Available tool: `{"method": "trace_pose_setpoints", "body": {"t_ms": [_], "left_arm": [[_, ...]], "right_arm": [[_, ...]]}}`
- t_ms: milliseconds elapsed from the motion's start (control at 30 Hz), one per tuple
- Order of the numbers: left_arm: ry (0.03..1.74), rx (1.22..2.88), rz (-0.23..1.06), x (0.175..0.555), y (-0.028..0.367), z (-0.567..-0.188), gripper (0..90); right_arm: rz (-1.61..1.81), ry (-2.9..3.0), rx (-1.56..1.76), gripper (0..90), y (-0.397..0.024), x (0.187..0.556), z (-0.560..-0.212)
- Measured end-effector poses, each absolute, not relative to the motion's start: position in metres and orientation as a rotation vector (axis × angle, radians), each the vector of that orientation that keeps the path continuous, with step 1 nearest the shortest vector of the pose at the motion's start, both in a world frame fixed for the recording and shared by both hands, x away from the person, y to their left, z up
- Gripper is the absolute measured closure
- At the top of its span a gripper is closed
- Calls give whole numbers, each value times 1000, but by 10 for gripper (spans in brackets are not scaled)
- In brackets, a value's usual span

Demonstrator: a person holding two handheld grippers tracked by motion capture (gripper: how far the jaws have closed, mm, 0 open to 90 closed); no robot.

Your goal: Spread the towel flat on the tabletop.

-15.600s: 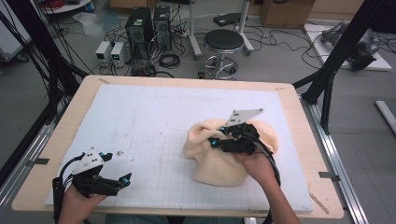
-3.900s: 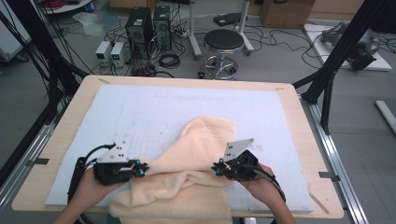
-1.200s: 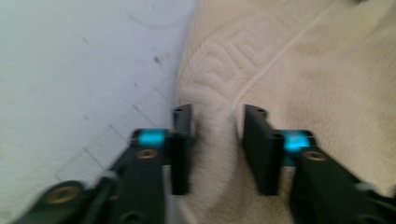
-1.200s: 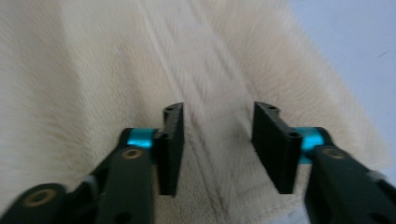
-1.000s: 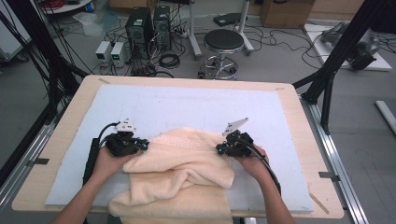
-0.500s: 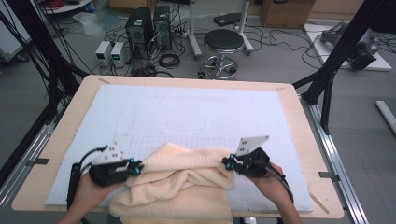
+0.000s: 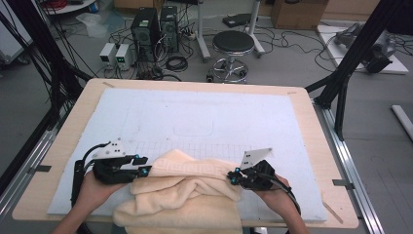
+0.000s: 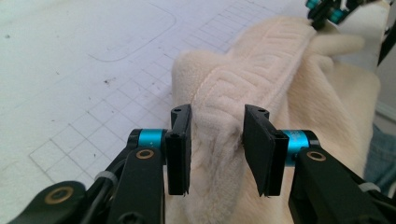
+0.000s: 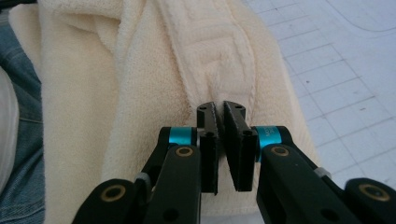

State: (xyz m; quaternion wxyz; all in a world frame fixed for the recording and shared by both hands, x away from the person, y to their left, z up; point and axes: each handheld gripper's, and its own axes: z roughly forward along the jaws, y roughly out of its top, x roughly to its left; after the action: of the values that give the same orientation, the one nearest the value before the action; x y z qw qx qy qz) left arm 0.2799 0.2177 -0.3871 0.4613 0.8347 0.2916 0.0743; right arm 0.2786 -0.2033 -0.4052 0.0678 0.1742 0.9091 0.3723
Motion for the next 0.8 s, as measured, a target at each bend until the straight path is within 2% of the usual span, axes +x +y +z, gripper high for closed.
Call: {"method": "trace_pose_setpoints", "body": {"t_ms": [100, 167, 233, 267, 333, 433, 467, 600, 800], "left_arm": [[750, 2114, 112, 288, 211, -403, 625], [750, 2141, 79, 287, 208, -412, 719], [733, 2152, 100, 281, 205, -415, 774], [726, 2157, 112, 279, 204, -415, 795], [712, 2164, 121, 276, 204, -414, 807], [699, 2169, 133, 275, 205, -413, 813], [695, 2172, 140, 275, 204, -412, 813], [680, 2170, 169, 274, 204, -410, 814], [711, 2095, 221, 279, 211, -397, 821]], "right_arm": [[1129, 2751, 525, 843, -203, 279, -409], [1136, 2760, 526, 831, -203, 280, -410], [1139, 2773, 538, 800, -203, 280, -410], [1138, 2762, 548, 754, -204, 281, -410], [1153, 2744, 596, 604, -206, 285, -409], [1189, 2744, 672, 555, -208, 293, -411], [1184, 2756, 697, 560, -207, 295, -413], [1180, 2790, 644, 769, -204, 294, -414], [1201, 2717, 626, 829, -209, 294, -400]]}}
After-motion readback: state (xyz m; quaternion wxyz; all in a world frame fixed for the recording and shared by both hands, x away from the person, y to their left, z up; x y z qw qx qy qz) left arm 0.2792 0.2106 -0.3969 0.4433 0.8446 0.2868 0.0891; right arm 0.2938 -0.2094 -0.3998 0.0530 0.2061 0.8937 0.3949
